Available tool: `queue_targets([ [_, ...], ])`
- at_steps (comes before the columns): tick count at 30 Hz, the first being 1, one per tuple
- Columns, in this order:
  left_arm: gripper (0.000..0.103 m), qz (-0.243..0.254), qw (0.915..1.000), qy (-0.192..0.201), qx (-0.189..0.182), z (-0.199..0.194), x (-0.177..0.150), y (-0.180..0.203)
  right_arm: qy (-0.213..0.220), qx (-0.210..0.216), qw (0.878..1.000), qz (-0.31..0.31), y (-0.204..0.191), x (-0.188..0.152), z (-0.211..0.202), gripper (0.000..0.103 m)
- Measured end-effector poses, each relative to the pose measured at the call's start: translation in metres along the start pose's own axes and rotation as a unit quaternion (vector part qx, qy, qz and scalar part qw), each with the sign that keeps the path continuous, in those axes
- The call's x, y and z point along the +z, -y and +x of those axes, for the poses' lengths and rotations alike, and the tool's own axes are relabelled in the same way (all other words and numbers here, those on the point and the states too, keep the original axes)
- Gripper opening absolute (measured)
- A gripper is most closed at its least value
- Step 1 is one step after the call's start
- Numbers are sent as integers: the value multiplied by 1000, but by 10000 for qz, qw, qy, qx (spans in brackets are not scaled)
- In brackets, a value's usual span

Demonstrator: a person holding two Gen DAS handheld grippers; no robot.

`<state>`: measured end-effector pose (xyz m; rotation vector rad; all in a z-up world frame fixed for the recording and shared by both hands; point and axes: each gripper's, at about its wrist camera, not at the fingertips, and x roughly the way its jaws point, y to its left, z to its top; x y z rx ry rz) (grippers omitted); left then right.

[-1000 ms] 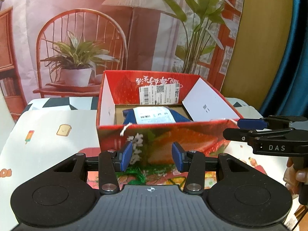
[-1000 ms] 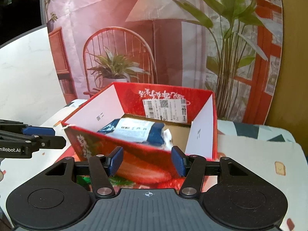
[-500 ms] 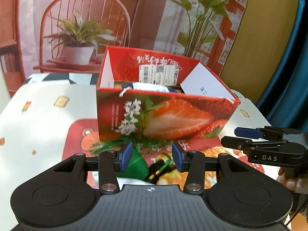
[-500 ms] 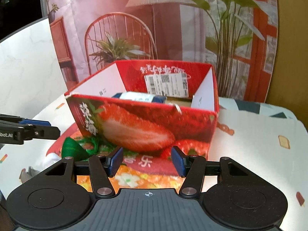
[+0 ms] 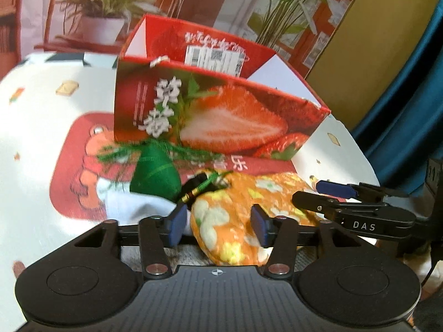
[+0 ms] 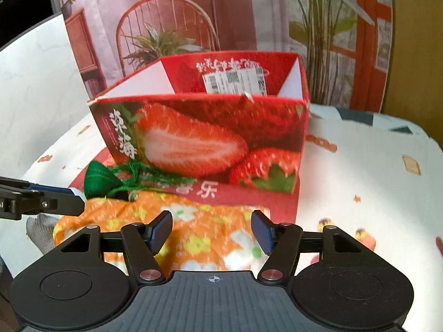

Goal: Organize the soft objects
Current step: 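Move both tools back down to the orange floral cloth on the pile, then close both tools on the orange floral cloth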

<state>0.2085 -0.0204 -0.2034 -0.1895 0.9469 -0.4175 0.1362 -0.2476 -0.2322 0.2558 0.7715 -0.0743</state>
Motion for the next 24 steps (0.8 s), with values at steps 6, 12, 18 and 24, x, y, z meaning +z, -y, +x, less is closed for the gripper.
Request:
queue_targets([
  [6, 57, -82, 9997, -147, -160, 9, -5, -1, -109, 2, 9995, 283, 5, -12, 4, 69],
  [12, 57, -89, 9996, -259, -91, 19, -7, 2, -89, -26, 9981, 606, 8, -16, 9, 71],
  [18, 59, -197, 9992, -348, -50, 26, -10, -5, -117, -63, 9980, 624, 8, -18, 12, 72],
  [24, 56, -124, 9994, -323, -89, 31, -12, -1, -101, -62, 9969, 775, 8, -19, 16, 74],
])
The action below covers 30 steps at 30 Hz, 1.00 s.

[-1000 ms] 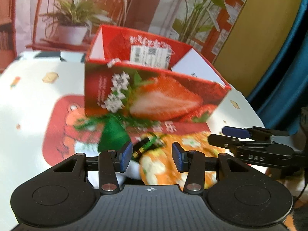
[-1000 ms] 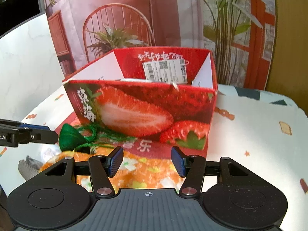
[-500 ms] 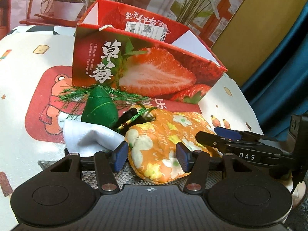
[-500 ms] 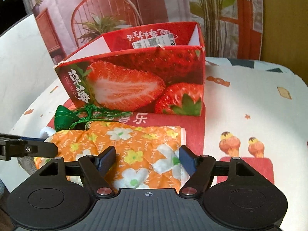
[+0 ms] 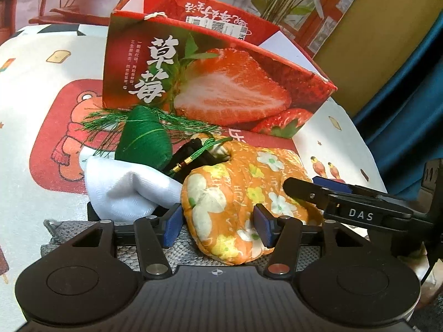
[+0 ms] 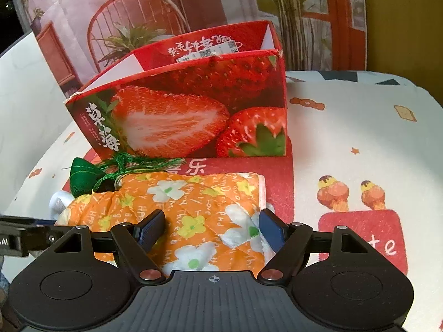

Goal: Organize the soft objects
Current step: 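Close both tools on the orange floral cloth, then lift the orange floral cloth with both tools into the red box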

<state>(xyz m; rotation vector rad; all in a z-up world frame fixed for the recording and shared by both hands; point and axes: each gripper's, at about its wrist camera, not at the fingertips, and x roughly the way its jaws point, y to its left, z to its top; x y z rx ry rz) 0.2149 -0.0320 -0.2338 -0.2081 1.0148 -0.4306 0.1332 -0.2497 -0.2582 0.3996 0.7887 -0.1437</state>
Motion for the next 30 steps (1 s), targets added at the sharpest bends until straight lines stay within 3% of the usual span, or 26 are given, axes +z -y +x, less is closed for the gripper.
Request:
queue_targets([
  [4, 37, 63, 9999, 104, 37, -2, -2, 0, 15, -26, 10000, -36, 0, -1, 0, 73],
  [11, 31, 103, 9998, 144, 46, -2, -5, -2, -2, -15, 9998, 216, 10, -4, -3, 73],
  [14, 22, 183, 9996, 217, 6, -5, -4, 2, 17, 45, 9996, 283, 10, -6, -5, 66],
  [16, 15, 313, 9990, 315, -35, -9, -3, 6, 54, 35, 9998, 190, 7, -4, -8, 53],
  [22, 12, 621, 9958, 646, -178, -27, 6, 19, 315, 26, 9994, -121, -1, 9, -29, 19],
  [26, 12, 463, 9949, 768, -456, -37, 19, 18, 543, 30, 9984, -177, -3, 24, -47, 18],
  [30, 12, 546, 9916, 1066, -499, -47, 37, 27, 877, 79, 9958, -241, -4, 42, -68, 17],
])
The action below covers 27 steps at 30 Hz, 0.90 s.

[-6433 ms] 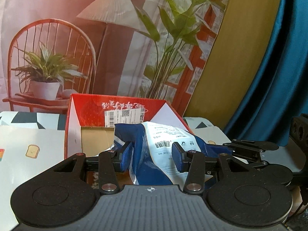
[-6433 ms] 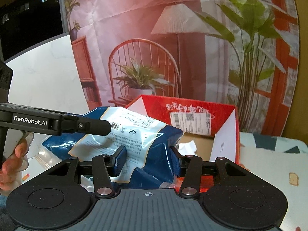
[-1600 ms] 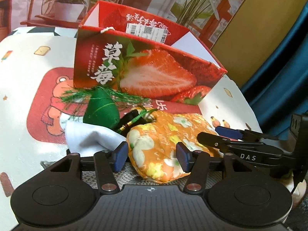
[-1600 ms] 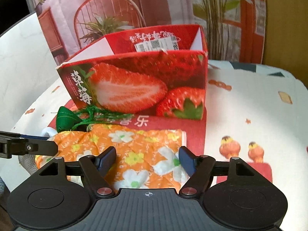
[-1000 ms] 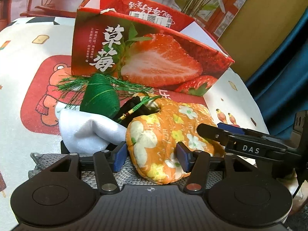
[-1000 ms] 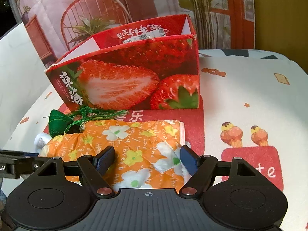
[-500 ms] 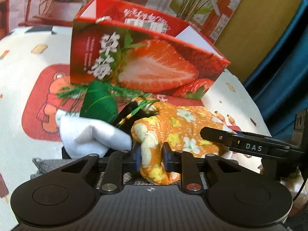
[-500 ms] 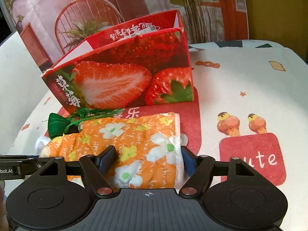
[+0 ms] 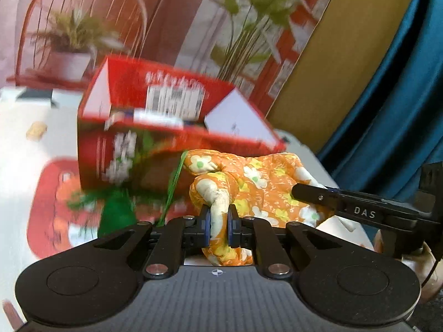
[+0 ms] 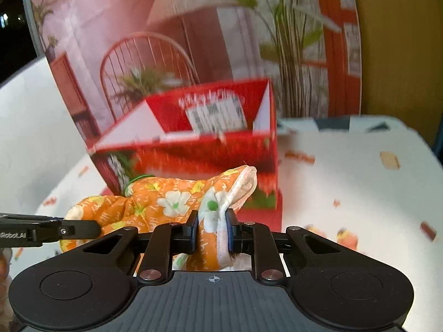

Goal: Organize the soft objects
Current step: 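Lift the orange floral cloth with both tools into the red box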

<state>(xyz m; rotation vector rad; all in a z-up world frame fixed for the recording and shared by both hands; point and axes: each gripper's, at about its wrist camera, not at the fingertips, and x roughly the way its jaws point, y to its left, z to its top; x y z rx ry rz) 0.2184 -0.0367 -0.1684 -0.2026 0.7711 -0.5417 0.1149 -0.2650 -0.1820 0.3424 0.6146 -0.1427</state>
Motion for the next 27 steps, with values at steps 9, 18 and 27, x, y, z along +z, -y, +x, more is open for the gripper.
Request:
queue_targets([
  [9, 12, 439, 9959, 776, 141, -15, 62, 11, 570, 189, 9977, -303, -12, 65, -7, 17],
  [18, 12, 644, 9913, 834, 791, 27, 120, -11, 623, 306, 9957, -615, -18, 131, 63, 17],
  [27, 12, 838, 9892, 186, 1188, 92, 138, -44, -101, 44, 9975, -704, -12, 138, 158, 17],
])
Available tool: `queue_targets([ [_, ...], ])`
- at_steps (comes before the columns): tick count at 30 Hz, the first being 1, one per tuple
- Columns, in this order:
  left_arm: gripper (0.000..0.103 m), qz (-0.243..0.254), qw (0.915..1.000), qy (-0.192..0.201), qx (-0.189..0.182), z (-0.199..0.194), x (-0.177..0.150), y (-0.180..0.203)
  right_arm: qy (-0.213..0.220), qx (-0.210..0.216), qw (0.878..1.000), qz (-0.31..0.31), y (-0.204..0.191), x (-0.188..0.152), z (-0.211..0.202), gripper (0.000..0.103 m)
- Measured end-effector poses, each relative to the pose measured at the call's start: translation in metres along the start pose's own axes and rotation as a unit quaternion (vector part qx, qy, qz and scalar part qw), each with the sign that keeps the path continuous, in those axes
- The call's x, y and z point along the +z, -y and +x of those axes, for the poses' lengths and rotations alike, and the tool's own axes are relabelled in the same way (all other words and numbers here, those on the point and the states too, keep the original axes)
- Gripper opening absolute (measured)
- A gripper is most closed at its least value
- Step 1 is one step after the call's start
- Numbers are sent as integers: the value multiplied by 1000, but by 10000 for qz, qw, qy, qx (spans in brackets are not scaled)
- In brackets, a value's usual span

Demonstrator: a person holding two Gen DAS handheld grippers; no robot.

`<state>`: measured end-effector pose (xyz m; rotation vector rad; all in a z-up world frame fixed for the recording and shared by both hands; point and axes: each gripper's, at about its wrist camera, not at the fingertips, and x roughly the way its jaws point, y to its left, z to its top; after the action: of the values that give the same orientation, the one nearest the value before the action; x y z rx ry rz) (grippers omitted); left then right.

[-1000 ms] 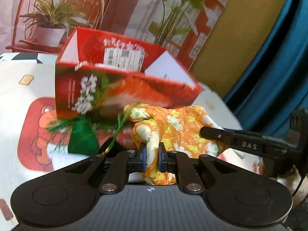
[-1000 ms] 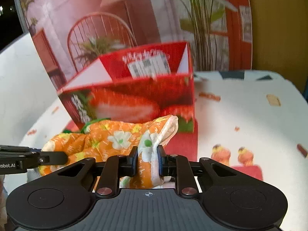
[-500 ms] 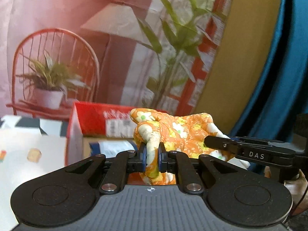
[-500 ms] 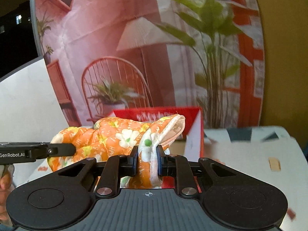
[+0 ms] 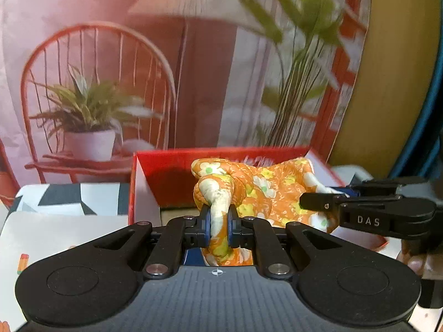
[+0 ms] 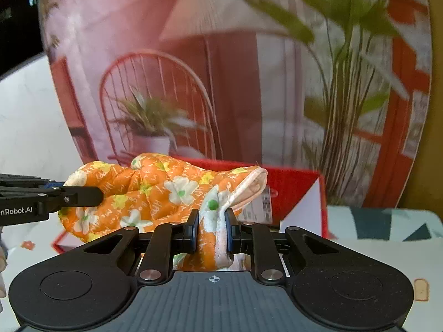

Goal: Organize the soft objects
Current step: 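Lift the orange floral cloth with both tools into the red box, then open both tools to release the orange cloth and withdraw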

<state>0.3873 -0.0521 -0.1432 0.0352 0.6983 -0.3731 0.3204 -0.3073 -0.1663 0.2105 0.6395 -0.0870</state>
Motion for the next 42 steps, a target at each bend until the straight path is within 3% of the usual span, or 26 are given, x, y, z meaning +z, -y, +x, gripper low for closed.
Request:
queue_targets([
  [5, 12, 156, 9978, -642, 55, 31, -11, -3, -541, -64, 9985, 12, 4, -8, 31, 17],
  [13, 12, 417, 9917, -1206, 168, 58, -23, -3, -1313, -139, 9912, 131, 4, -24, 59, 17],
  [23, 12, 341, 9879, -1502, 156, 69, -33, -6, -1751, -197, 9842, 146, 0, -33, 71, 17],
  [30, 14, 333, 9887, -1452, 183, 68, -31, -4, -1865, -258, 9819, 199, 0, -35, 74, 18],
  [32, 17, 285, 9905, -1339, 156, 64, -29, -5, -1829, -334, 9823, 236, 0, -35, 73, 22],
  [38, 53, 189, 9958, -891, 77, 42, -17, -7, -1576, -527, 9859, 176, -2, -27, 57, 37],
  [42, 69, 240, 9977, -634, 75, 24, -10, -2, -1275, -552, 9903, 98, -6, -17, 38, 56],
])
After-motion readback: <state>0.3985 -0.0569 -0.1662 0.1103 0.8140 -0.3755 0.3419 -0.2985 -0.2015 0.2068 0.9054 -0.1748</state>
